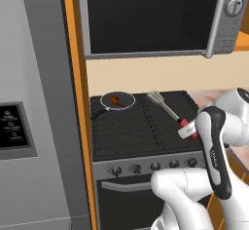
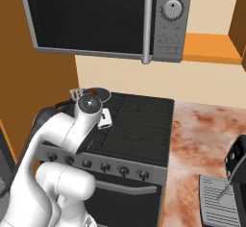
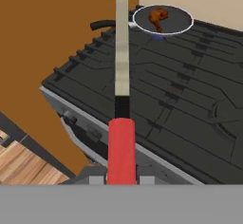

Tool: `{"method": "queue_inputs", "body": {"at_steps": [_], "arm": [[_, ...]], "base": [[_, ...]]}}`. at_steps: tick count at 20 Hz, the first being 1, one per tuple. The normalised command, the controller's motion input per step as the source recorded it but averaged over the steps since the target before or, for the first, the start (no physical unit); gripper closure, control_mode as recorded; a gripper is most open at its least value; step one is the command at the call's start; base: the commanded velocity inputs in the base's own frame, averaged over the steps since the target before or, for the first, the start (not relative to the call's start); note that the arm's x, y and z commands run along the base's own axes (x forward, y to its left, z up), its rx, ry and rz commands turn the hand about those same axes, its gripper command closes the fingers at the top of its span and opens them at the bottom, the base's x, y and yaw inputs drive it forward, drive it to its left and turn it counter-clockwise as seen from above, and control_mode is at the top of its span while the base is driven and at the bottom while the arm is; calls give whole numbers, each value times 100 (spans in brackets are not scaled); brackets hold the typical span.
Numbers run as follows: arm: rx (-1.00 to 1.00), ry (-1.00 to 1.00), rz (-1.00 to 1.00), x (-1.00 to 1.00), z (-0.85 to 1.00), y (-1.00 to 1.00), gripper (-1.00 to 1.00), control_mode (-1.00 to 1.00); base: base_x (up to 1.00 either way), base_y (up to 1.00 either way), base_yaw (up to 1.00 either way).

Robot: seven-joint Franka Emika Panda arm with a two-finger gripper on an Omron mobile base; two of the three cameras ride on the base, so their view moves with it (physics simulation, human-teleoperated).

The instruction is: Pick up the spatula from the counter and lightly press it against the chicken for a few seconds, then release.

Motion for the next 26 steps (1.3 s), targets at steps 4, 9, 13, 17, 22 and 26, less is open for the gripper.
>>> {"method": "queue_inputs", "body": {"at_steps": [4,9,13,17,22,26], "arm": [[-2,0,2,34,0,0,100,-100],[-1,-1,12,31,0,0,100,-100],[-1,-2,14,32,0,0,100,-100],[-8,-2,10,18,0,0,100,-100],[-10,-2,5,19,0,0,100,-100],[-3,-4,6,20,-4,0,100,-100]], "base": [[0,0,0],[0,0,0],[0,0,0],[0,0,0],[0,0,0],[0,0,0]]}}
